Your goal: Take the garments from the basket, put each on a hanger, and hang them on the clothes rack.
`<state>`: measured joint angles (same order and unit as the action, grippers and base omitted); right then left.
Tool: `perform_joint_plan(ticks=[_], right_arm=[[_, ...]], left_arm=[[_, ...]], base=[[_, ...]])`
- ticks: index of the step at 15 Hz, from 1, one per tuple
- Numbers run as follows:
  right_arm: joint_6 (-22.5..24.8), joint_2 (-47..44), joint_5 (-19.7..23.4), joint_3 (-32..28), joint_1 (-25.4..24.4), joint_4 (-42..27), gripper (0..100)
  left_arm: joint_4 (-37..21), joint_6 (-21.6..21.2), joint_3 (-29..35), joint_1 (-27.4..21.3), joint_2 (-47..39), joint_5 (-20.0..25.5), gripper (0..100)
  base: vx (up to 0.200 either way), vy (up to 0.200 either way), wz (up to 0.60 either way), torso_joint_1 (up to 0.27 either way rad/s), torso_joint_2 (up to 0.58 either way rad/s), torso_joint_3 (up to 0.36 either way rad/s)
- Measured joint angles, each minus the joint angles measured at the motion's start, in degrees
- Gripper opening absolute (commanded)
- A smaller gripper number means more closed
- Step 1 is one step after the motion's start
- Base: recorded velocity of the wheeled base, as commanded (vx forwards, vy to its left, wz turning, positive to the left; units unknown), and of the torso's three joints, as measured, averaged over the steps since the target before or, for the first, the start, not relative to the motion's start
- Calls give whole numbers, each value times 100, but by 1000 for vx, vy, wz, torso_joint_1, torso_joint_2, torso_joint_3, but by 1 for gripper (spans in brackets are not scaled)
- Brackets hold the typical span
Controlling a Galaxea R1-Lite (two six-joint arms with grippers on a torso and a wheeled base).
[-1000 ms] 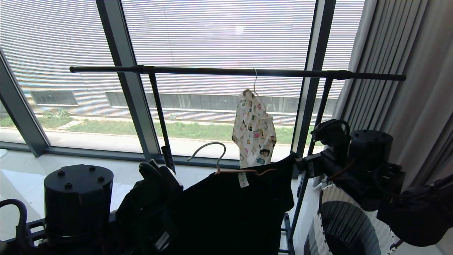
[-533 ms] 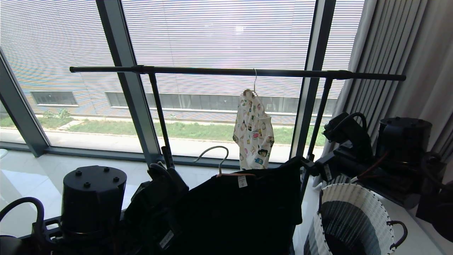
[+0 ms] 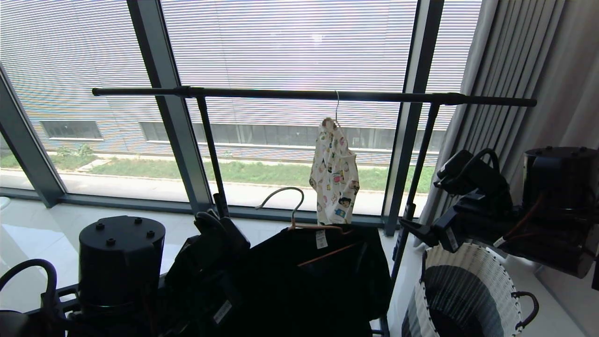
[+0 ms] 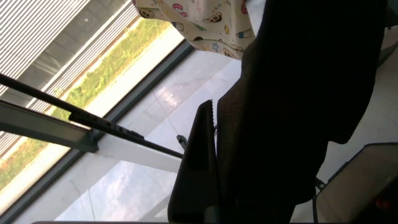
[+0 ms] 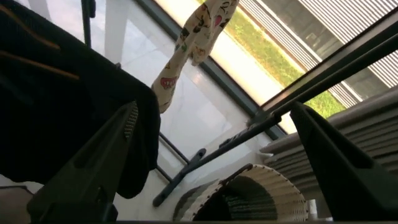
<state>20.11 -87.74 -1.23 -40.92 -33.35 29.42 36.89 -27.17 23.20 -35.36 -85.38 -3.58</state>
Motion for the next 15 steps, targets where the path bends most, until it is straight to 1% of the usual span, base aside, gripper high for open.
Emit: perform_joint_plan(ticks=[4, 6, 7, 8, 10, 11, 13, 15], right_arm=[[95, 124, 90, -37, 0, -16, 100], [279, 183, 536, -39, 0, -52, 100], [397, 229, 867, -44, -5, -210, 100], [499, 295, 1179, -45, -21, -512, 100], [666, 496, 1746, -96, -134, -1491, 100], [720, 594, 1963, -130, -234, -1869, 100], [1048, 739, 2118, -207, -507, -2211, 100], [1371, 697, 2135, -234, -700, -2228, 100]], left_arm=[[9, 7, 0, -83, 7, 13, 0], [57, 24, -7, -204, 11, 39, 0], [202, 30, -29, -284, 10, 85, 0], [349, 33, -85, -361, 10, 217, 0], [644, -13, -291, -518, 13, 503, 0], [751, -71, -391, -600, 16, 533, 0], [918, -272, -614, -719, 22, 557, 0], [956, -290, -680, -848, 24, 566, 0]], base=[[0, 0, 0, 0, 0, 0], [0, 0, 0, 0, 0, 0], [0, 0, 0, 0, 0, 0], [0, 0, 0, 0, 0, 0], [0, 0, 0, 0, 0, 0], [0, 0, 0, 0, 0, 0], [0, 0, 0, 0, 0, 0], [0, 0, 0, 0, 0, 0]])
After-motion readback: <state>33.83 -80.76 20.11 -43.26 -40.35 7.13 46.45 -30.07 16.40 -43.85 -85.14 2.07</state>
